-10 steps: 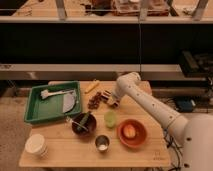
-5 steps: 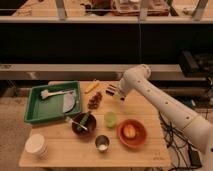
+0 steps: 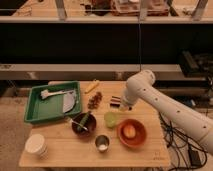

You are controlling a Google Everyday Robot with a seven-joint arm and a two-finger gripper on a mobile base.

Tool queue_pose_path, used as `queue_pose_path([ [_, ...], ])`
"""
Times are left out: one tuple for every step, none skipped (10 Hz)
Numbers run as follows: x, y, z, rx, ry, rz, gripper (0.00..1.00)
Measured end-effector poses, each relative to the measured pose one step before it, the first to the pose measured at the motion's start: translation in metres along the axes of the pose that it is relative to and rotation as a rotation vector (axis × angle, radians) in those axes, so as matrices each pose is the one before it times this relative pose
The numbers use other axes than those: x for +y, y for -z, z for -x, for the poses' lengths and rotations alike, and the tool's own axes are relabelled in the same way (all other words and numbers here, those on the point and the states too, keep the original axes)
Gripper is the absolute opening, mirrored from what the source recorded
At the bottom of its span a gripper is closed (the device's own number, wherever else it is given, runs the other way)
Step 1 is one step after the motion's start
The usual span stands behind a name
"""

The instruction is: Place eraser in plastic cup

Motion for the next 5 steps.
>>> queue_pose_path([
  [-0.00908, 0.00567, 0.00845, -0.01434, 0.03843, -0.05599, 0.0],
  [-0.00354, 0.00387, 0.00178, -0.00764, 0.0156, -0.01816, 0.0],
  [-0.00378, 0.01053, -0.00255, -0.00524, 0.03153, 0.00316, 0.0],
  [-0.00553, 0.0079, -0.00042, -0.00037, 0.019, -0.00154, 0.0],
  [-0.00574, 0.00136, -0.00218, 0.01665, 0.01087, -0.00494, 0.0],
])
